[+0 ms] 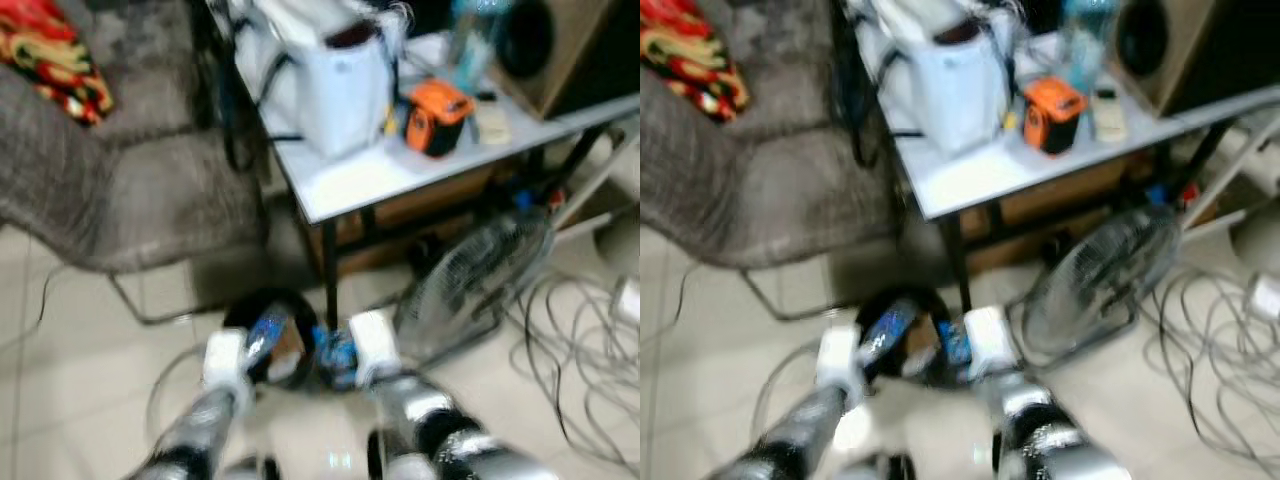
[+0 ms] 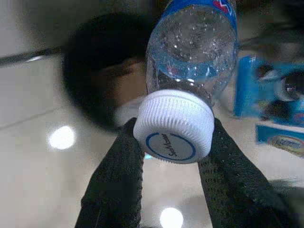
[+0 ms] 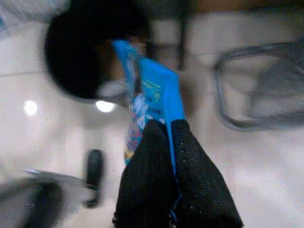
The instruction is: Picking trash to rubbish bin
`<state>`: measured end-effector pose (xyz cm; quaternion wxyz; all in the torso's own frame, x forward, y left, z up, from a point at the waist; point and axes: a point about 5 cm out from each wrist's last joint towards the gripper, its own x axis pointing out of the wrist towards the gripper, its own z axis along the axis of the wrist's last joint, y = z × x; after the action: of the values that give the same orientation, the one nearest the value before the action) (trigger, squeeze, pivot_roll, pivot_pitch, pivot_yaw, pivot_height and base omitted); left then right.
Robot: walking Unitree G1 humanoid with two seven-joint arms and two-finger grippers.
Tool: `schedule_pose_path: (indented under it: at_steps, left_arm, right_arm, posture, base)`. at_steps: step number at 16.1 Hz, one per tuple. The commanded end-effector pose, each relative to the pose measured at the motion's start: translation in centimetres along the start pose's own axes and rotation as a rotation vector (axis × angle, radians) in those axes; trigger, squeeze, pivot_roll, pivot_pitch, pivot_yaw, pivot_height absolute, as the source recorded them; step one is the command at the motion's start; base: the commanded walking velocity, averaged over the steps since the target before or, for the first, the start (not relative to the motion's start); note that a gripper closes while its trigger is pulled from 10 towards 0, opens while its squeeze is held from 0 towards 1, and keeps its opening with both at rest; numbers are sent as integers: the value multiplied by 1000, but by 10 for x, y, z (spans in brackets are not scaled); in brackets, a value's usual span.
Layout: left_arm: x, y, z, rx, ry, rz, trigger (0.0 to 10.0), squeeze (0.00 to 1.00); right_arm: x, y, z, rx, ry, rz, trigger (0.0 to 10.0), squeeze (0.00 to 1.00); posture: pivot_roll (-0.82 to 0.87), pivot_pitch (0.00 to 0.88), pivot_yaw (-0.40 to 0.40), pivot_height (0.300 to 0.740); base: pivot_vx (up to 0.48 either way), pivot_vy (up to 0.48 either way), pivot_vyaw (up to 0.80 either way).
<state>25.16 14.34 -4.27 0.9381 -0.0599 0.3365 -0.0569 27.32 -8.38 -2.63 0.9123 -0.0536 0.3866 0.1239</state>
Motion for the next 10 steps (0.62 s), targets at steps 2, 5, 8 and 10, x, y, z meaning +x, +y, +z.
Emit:
schedule_pose_path:
  at_steps: [2,5,8,10]
  left_arm:
    - [-6,10,-16,-10,57,30,10000,0]
    - [-6,11,-17,-9,65,35,10000,0]
    - [-6,12,-18,-4,71,38,10000,0]
    - [-7,13,-19,6,73,38,10000,0]
  right_arm:
    - [0,14,-7,1,24,37,10000,0]
    - [0,14,-7,3,25,38,10000,0]
    - [0,15,-7,6,26,43,10000,0]
    - [0,16,-8,8,27,46,10000,0]
  posture:
    - [-153,215,65,740]
    - [-153,215,65,740]
    - [-158,221,68,740]
    - [-158,228,72,740]
  base:
    - [0,0,0]
    - [0,0,0]
    - [0,0,0]
    - [0,0,0]
